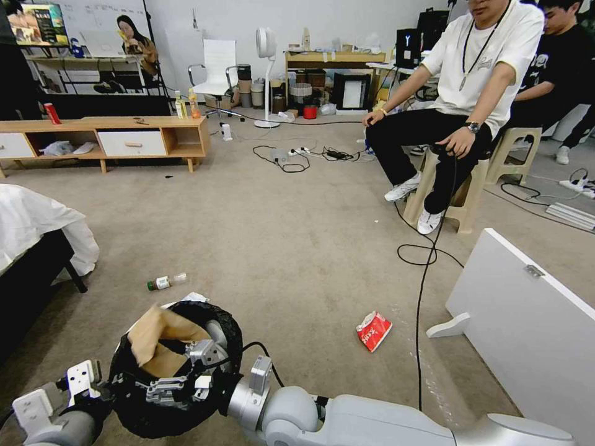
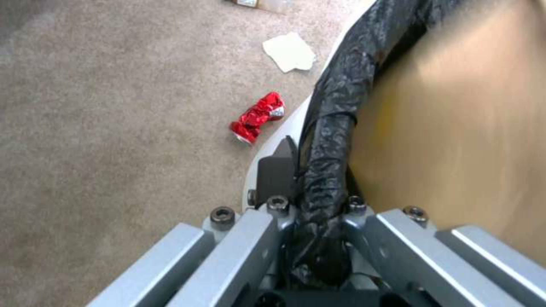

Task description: Pick up the trash bin and place the garbage on the floor into it.

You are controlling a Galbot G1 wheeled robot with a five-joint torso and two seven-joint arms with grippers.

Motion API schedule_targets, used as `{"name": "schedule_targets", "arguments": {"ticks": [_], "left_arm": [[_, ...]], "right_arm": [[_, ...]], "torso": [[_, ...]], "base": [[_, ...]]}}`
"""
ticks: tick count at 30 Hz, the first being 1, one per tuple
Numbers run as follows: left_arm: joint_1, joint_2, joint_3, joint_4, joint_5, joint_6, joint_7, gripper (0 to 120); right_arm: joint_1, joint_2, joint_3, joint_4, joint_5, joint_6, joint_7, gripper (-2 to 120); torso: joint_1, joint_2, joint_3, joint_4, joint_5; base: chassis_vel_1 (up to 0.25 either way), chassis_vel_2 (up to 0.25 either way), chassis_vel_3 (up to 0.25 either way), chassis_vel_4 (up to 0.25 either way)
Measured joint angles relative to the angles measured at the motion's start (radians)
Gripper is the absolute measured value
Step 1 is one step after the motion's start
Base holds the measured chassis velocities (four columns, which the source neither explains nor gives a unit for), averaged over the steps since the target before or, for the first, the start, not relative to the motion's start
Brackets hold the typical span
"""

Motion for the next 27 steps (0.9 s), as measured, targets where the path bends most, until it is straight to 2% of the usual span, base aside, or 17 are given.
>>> {"name": "schedule_targets", "arguments": {"ticks": [19, 27], "left_arm": [[-0.004, -0.001, -0.002, 0.002, 0.001, 0.0, 0.0, 1], [-0.006, -0.003, -0.002, 0.009, 0.002, 0.0, 0.0, 1]], "right_arm": [[-0.006, -0.037, 0.008, 0.041, -0.004, -0.01, 0.015, 98], [-0.011, -0.056, 0.096, 0.112, -0.021, -0.008, 0.023, 97]], "torso": [[0.0, 0.0, 0.0, 0.0, 0.0], [0.0, 0.0, 0.0, 0.0, 0.0]], "base": [[0.0, 0.0, 0.0, 0.0], [0.0, 0.0, 0.0, 0.0]]}}
